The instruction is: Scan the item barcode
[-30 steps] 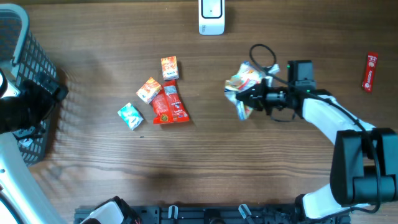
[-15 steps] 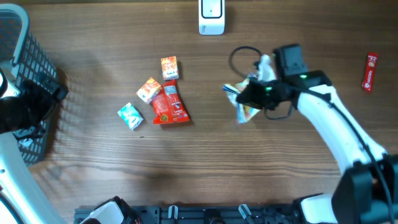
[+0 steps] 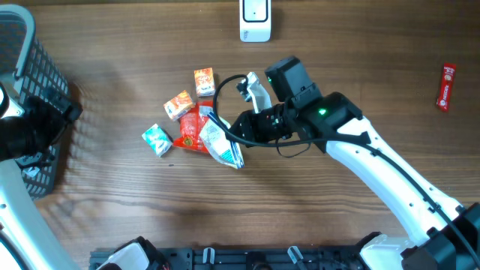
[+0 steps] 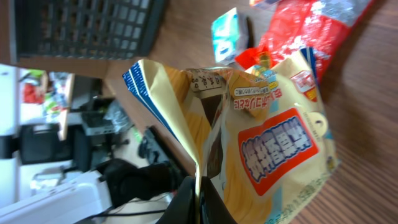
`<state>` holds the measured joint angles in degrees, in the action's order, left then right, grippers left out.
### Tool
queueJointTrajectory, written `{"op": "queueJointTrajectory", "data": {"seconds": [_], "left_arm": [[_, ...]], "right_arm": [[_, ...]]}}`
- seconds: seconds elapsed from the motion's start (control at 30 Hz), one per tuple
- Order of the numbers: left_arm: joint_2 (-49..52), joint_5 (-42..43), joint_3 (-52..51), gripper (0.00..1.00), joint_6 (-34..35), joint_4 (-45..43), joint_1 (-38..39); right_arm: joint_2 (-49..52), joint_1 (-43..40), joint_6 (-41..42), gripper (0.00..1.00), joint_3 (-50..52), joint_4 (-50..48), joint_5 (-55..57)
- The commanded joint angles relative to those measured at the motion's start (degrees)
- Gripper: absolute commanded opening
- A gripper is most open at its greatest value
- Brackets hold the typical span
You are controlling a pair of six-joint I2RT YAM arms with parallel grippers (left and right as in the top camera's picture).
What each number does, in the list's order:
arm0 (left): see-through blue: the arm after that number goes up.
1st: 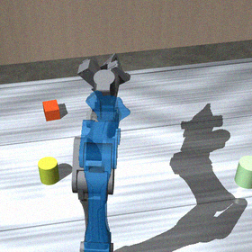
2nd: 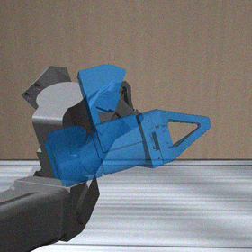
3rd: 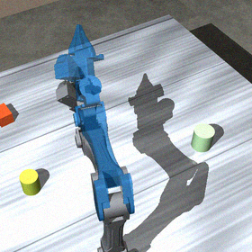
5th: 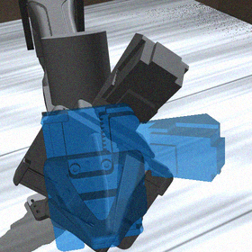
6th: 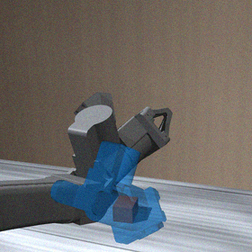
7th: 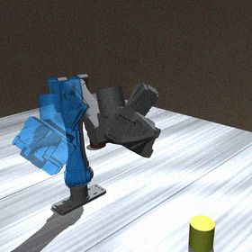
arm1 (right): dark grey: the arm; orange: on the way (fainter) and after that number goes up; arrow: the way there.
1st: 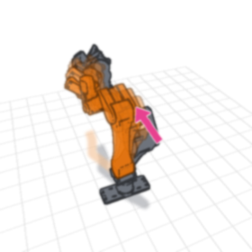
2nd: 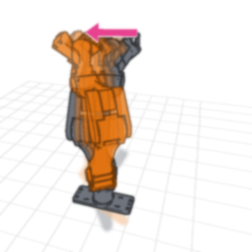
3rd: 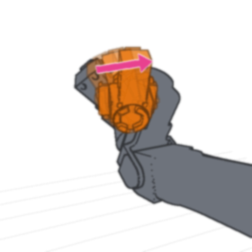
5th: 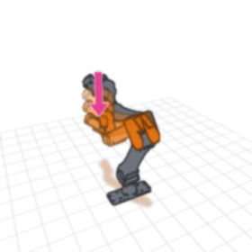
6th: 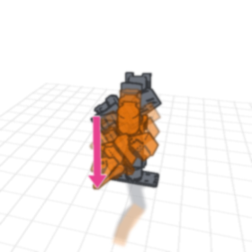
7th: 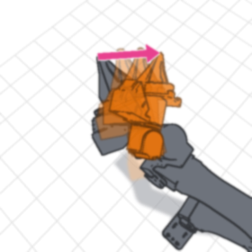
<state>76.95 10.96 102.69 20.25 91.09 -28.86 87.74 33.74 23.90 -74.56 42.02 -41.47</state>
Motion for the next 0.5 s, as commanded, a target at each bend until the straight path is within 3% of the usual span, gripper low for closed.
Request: {"op": "queueJointTrajectory", "data": {"seconds": [0.0,0.17,0.47], "left_arm": [[0.0,-0.1,0.0,1.0,-0.3,-0.2,-0.2],[0.0,-0.1,0.0,1.0,-0.3,-0.2,-0.2],[0.0,-0.1,0.0,1.0,-0.3,-0.2,-0.2]], "right_arm": [[-1.2,-2.5,-0.3,0.04,-1.6,-0.2,-5.9],[-0.1,-4.9,0.3,0.04,-0.2,-1.2,-13.8],[1.3,-2.4,3.5,0.04,3.6,-4.0,-13.9]]}}
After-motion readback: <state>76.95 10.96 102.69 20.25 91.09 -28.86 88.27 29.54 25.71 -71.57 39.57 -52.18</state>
